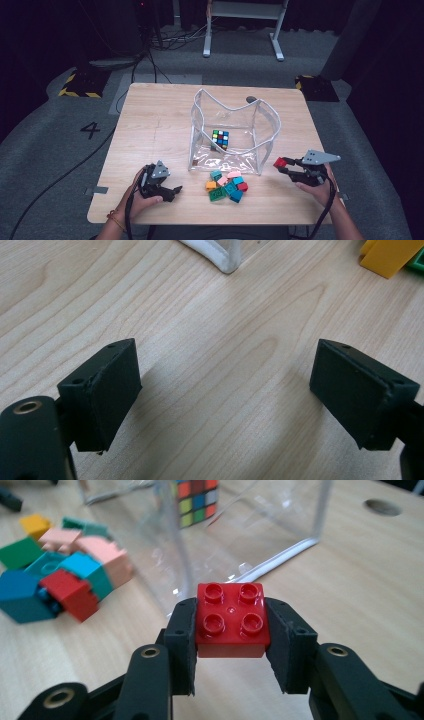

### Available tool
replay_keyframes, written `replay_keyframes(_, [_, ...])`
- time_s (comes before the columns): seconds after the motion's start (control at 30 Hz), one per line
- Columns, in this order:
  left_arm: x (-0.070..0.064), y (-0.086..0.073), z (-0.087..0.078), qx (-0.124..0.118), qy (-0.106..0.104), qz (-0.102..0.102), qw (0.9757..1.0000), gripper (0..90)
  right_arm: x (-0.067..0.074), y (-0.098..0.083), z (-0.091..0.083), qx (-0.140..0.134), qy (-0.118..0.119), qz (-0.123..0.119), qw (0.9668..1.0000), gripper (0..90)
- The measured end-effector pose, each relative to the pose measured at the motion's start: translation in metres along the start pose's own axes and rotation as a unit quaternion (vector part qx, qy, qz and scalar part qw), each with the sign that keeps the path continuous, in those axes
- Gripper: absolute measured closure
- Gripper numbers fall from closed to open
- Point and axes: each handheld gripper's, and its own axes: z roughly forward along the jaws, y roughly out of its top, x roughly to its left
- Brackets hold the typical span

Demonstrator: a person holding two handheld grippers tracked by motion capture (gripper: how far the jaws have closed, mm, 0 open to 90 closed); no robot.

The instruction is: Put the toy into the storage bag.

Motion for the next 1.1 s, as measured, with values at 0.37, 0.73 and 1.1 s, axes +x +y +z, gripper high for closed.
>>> replay_keyframes(0.37, [0.0,0.0,0.0,0.0,-0.001,0.0,1.0,13.1,-0.027,0.033,-0.013,-0.019,-0.026,0.0,0.9995,59.0])
replay_keyframes(0.73, [0.001,0.0,0.0,0.001,0.001,0.004,1.0,13.0,-0.047,0.073,-0.028,-0.038,-0.044,-0.012,0.9983,59.1])
replay_keyframes(1.1, [0.001,0.0,0.0,0.001,0.0,0.005,1.0,13.0,-0.056,0.119,-0.036,-0.046,-0.056,-0.024,0.9971,59.1])
